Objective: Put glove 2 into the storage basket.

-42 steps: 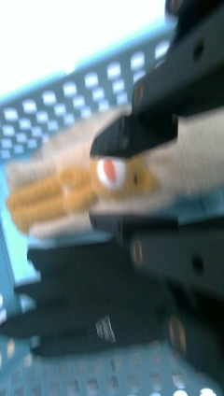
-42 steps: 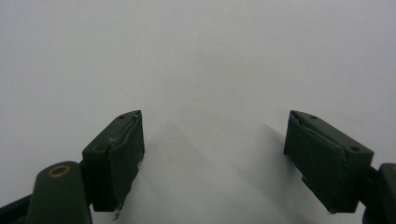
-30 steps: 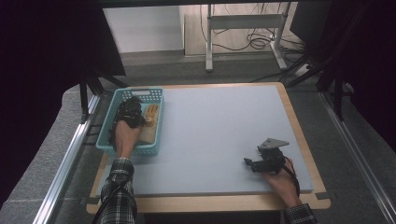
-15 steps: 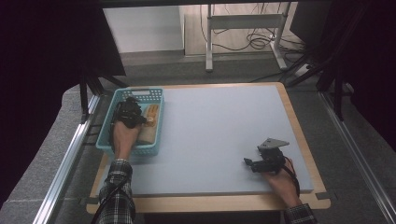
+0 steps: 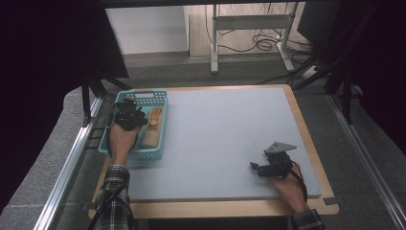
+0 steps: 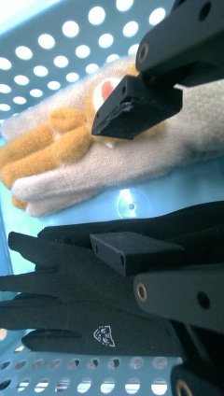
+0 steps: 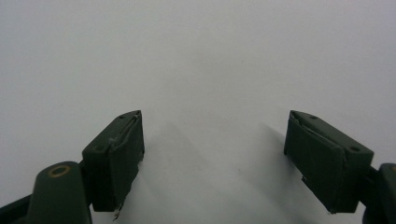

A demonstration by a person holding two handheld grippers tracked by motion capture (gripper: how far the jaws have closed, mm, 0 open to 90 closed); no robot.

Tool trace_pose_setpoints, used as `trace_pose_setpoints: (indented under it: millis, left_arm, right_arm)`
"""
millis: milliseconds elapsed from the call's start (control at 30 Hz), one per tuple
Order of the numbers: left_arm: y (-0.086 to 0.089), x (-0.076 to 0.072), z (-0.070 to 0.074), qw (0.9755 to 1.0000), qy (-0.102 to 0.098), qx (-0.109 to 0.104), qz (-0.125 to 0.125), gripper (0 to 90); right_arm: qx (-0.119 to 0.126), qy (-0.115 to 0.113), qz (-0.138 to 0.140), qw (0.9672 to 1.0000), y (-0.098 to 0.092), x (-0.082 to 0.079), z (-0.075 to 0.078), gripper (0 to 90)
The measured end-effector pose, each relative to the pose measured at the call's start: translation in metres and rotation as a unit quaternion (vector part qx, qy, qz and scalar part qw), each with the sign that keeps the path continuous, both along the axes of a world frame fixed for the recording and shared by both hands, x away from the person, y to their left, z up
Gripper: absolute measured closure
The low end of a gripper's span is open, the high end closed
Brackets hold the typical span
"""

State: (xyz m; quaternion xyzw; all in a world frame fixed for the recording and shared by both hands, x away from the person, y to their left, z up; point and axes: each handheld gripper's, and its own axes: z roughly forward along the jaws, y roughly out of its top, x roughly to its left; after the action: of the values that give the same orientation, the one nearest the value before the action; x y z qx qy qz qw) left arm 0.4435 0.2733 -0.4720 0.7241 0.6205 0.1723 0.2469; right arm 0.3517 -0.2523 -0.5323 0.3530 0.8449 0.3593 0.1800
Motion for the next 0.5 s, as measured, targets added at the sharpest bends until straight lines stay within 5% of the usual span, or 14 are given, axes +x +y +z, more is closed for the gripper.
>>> trace_pose_setpoints:
  millis: [500]
  left_arm:
    - [0.0108,-0.0091,0.011,0.9994,-0.024,-0.025,-0.005,26.2]
  right_arm:
    - [0.0,0.0,0.0,1.0,0.0001,-0.0001,0.0,19.4]
